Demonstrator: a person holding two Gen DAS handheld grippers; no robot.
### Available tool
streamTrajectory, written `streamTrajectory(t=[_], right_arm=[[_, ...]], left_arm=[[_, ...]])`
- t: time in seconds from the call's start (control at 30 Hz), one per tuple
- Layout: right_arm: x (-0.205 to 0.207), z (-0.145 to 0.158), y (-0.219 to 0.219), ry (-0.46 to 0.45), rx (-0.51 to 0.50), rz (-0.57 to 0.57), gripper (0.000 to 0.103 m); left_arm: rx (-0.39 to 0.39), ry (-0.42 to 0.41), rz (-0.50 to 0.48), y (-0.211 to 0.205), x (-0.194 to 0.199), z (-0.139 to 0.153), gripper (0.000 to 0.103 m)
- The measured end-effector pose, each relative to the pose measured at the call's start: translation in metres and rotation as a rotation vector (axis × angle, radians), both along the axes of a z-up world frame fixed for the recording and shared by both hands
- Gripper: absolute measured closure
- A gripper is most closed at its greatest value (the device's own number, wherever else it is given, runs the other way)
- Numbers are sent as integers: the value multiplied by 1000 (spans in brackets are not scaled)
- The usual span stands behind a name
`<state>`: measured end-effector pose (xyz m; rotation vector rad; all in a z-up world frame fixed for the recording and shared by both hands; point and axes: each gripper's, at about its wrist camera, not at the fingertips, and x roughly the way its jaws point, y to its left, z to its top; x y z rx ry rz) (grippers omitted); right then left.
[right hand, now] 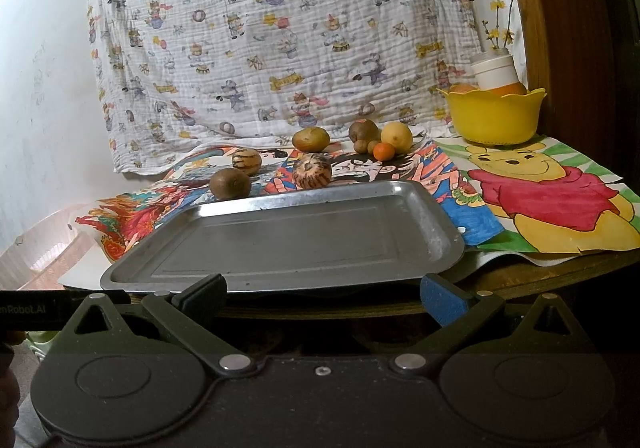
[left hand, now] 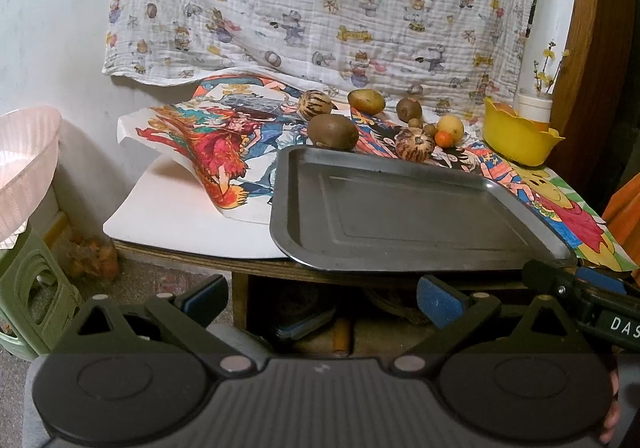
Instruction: Organize fruits
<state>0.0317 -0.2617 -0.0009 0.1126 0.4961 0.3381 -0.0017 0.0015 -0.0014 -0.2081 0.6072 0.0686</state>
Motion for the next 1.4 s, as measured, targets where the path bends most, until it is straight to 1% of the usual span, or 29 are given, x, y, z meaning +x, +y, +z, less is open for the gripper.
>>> streamTrajectory(t=[0.47, 0.87, 1.03, 1.1, 1.2, 1.3, 1.4], right_arm=[[0, 0, -1, 1, 1, 0, 0], [-2, -2, 1, -5, -4, 9, 0], [-3, 2, 3, -14, -3, 13, 0], [-3, 5, 0, -32, 11, 14, 0], [0, 16, -2, -88, 16, 20, 0], [6, 30, -2, -162, -5, 32, 0], [22, 45, 2, -199, -64, 65, 0]], left_arm=[[-6, 0, 3, 1, 0, -5, 1], [-9, -1, 8, 1, -1, -4, 1], [-8, -4, 17, 2, -3, -1, 1], [7, -18, 33, 4, -6, 2, 1], [45, -72, 66, 7, -11, 11, 1], [79, -126, 68, 13, -11, 25, 1], [105, -147, 43, 17, -2, 40, 1]])
